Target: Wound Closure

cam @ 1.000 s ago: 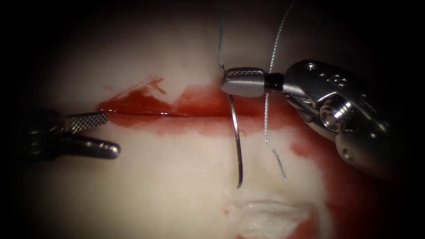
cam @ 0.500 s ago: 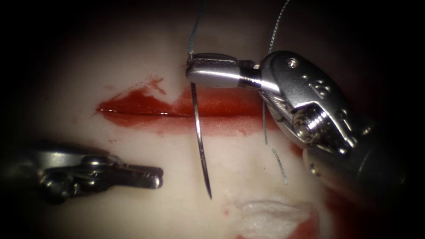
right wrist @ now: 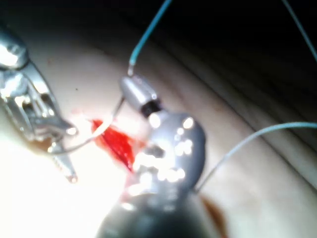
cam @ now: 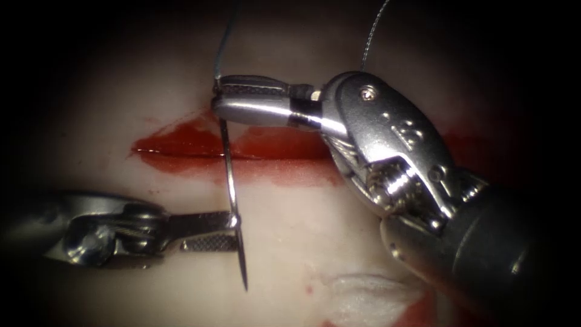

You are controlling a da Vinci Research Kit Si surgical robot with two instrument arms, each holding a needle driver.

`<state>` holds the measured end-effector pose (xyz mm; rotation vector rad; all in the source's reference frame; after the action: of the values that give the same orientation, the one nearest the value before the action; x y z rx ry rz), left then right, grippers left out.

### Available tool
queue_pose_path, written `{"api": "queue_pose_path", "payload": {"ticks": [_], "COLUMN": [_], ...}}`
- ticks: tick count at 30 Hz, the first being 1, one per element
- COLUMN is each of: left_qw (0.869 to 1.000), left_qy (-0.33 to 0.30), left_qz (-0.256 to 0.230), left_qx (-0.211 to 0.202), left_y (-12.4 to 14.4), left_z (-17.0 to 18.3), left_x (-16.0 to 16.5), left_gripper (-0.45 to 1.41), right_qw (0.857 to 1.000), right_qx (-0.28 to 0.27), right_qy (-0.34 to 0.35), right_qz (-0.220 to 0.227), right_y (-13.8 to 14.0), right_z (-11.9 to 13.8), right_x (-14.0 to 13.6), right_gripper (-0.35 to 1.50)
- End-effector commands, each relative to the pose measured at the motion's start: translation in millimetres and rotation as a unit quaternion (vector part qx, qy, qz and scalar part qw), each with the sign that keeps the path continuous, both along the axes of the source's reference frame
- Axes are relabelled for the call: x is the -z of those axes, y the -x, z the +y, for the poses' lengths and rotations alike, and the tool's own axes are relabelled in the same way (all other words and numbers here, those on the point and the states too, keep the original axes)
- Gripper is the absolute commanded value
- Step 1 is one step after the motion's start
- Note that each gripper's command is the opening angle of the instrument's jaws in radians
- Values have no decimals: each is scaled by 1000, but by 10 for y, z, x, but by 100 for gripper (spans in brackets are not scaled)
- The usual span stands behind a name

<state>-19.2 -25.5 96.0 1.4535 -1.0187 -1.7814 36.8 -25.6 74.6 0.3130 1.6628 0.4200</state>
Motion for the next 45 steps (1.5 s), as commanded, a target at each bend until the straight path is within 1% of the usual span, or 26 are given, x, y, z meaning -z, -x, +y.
{"api": "queue_pose_path", "payload": {"ticks": [1, 4, 5, 6, 7, 8, 10, 13, 14, 17, 18, 20, 23, 24, 25, 26, 29, 30, 31, 32, 34, 38, 39, 40, 41, 45], "left_qw": [1000, 1000, 1000, 1000, 999, 998, 998, 998, 998, 998, 997, 997, 997, 997, 997, 997, 997, 997, 997, 997, 997, 996, 995, 995, 995, 994], "left_qy": [1, -8, -21, -21, -37, -57, -65, -63, -63, -64, -64, -64, -66, -64, -64, -64, -61, -56, -51, -51, -40, -23, -16, -16, -13, -5], "left_qz": [-1, -4, -7, -7, -14, -20, -5, -6, -7, -11, -11, -12, -7, -5, -7, -7, -7, -8, -5, -5, 0, 12, 15, 15, 14, 20], "left_qx": [1, 1, 1, 1, -8, -6, -14, -16, -18, -27, -29, -30, -35, -41, -45, -45, -52, -56, -60, -60, -73, -89, -98, -98, -100, -112], "left_y": [6, 4, 4, 4, 3, 2, 1, 0, -1, -2, -3, -4, -7, -8, -9, -9, -11, -12, -12, -12, -12, -10, -10, -10, -9, -5], "left_z": [11, 12, 12, 12, 12, 12, 12, 12, 12, 12, 12, 12, 13, 13, 13, 13, 13, 13, 13, 13, 11, 9, 9, 9, 9, 5], "left_x": [4, 5, 6, 6, 8, 9, 11, 12, 12, 12, 13, 13, 14, 13, 13, 13, 16, 17, 17, 17, 16, 17, 19, 19, 19, 19], "left_gripper": [62, 37, 4, 4, -28, -45, -45, -45, -45, -45, -45, -45, -45, -45, -45, -45, -45, -45, -45, -45, -45, -45, -45, -45, -45, -45], "right_qw": [1000, 1000, 1000, 1000, 1000, 1000, 999, 998, 998, 995, 993, 992, 990, 990, 989, 989, 990, 990, 986, 986, 980, 978, 976, 976, 976, 976], "right_qx": [-1, 0, 2, 2, 5, 7, 11, 14, 11, -38, -64, -75, -90, -85, -81, -81, -41, -18, 8, 8, 29, 37, 54, 54, 58, 60], "right_qy": [2, 8, 10, 10, 18, 17, 27, 29, 29, 24, -5, -14, -30, -45, -63, -63, -75, -76, -79, -79, -92, -113, -124, -124, -127, -126], "right_qz": [0, -4, -11, -11, -21, -25, -43, -52, -59, -86, -96, -100, -105, -105, -104, -104, -111, -121, -144, -144, -176, -174, -167, -167, -166, -167], "right_y": [-7, -7, -7, -7, -7, -7, -7, -7, -8, -9, -9, -9, -5, -2, 0, 0, 6, 9, 12, 12, 13, 11, 11, 11, 10, 8], "right_z": [10, 10, 10, 10, 10, 10, 9, 9, 8, 5, 3, 2, -1, -2, -1, -1, -3, -5, -9, -9, -14, -19, -22, -22, -24, -25], "right_x": [-1, -1, -1, -1, -1, -1, -1, -1, -1, 2, 4, 5, 8, 9, 9, 9, 11, 12, 15, 15, 21, 27, 28, 28, 28, 28], "right_gripper": [-35, -35, -35, -35, -35, -35, -35, -35, -15, 103, 133, 135, 128, 128, 136, 136, 133, 125, 101, 101, 71, 78, 49, 49, 39, 42]}}
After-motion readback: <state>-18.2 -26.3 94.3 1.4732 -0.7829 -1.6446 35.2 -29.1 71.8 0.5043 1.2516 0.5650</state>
